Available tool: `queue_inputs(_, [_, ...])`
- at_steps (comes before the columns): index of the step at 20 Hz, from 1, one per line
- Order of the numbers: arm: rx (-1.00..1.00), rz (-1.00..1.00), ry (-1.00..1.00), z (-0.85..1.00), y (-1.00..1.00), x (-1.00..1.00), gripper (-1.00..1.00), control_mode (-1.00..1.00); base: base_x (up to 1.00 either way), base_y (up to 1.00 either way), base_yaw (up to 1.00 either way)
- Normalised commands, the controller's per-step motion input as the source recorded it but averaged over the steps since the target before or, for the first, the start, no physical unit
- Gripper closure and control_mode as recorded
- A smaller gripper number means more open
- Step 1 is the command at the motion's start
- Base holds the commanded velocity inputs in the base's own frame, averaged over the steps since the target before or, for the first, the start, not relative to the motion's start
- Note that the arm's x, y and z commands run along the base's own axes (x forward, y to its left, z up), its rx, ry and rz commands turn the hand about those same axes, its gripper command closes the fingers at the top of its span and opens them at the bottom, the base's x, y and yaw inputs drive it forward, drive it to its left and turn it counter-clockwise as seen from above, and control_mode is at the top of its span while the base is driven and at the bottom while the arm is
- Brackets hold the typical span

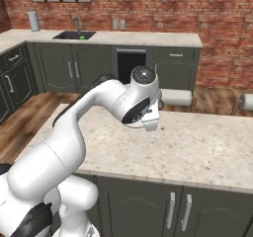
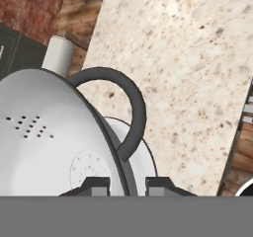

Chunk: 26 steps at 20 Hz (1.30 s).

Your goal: Pick the cup and colander and place them in the sink. Then turn on the water.

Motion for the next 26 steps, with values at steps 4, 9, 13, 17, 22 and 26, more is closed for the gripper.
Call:
queue_inputs(4, [0.0,0.0,-0.01,0.36,0.0,-0.26,1.0,-1.0,0.0,0.0,0.0])
queue_inputs(9, [0.0,0.0,-0.01,0.23,0.0,-0.22,1.0,-1.0,0.0,0.0,0.0])
queue_inputs(13, [0.0,0.0,0.0,0.19,0.01,-0.2,1.0,-1.0,0.0,0.0,0.0])
queue_inputs(17, [0.0,0.0,0.0,0.15,0.09,-0.18,1.0,-1.0,0.0,0.0,0.0])
queue_inputs(22, [0.01,0.0,0.0,0.11,0.09,-0.09,1.0,-1.0,0.0,0.0,0.0])
queue_inputs(26, [0.01,0.0,-0.01,0.06,0.02,-0.1,1.0,-1.0,0.0,0.0,0.0])
